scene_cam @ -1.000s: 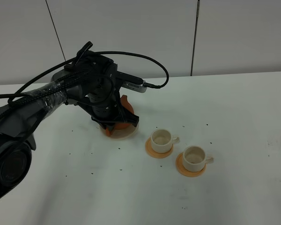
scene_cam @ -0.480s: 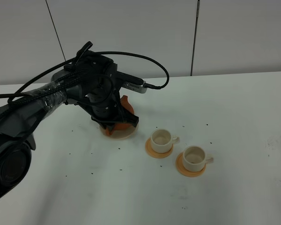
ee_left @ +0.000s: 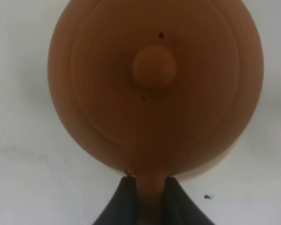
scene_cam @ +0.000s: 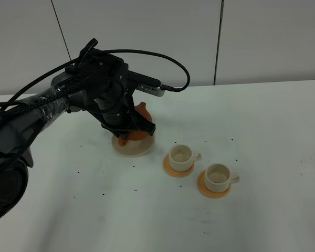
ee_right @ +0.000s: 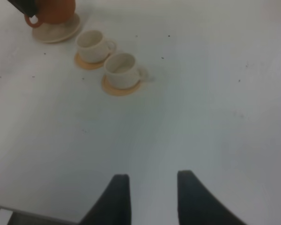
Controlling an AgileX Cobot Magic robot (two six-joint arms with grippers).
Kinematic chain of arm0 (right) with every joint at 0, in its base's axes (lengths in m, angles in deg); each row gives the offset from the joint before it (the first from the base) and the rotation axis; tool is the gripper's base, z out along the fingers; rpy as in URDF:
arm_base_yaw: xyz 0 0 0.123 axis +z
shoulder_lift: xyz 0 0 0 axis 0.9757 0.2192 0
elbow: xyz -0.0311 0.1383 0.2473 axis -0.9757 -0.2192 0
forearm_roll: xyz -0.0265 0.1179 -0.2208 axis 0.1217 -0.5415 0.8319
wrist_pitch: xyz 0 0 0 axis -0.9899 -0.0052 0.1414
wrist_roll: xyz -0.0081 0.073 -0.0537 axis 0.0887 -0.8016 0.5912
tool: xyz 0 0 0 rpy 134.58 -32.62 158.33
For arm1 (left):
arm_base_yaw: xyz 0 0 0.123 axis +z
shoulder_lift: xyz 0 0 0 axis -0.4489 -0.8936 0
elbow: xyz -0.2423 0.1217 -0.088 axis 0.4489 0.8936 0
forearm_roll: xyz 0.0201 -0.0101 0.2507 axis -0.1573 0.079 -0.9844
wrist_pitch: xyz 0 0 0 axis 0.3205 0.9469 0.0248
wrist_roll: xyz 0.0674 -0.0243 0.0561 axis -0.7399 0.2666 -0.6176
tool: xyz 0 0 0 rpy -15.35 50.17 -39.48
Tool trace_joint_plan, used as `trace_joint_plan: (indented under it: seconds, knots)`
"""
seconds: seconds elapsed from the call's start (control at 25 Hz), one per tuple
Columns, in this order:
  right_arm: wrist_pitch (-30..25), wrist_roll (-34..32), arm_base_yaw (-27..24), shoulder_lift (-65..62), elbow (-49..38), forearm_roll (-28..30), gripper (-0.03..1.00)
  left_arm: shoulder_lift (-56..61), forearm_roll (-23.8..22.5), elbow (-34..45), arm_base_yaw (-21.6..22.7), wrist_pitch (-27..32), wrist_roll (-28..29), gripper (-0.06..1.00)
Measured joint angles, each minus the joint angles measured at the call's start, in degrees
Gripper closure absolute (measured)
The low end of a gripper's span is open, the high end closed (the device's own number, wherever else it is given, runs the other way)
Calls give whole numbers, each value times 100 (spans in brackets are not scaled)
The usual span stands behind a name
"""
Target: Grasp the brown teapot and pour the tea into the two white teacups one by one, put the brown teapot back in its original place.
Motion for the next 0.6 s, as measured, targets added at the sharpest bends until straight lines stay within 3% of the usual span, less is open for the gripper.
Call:
trace_joint_plan:
  seconds: [0.32, 0.6]
  knots:
    - [0, 0, 0, 0, 0, 0, 72, 93, 98, 0, 0, -18, -958, 78]
    - [0, 0, 0, 0, 0, 0, 72, 467, 844, 0, 0, -354, -2744, 78]
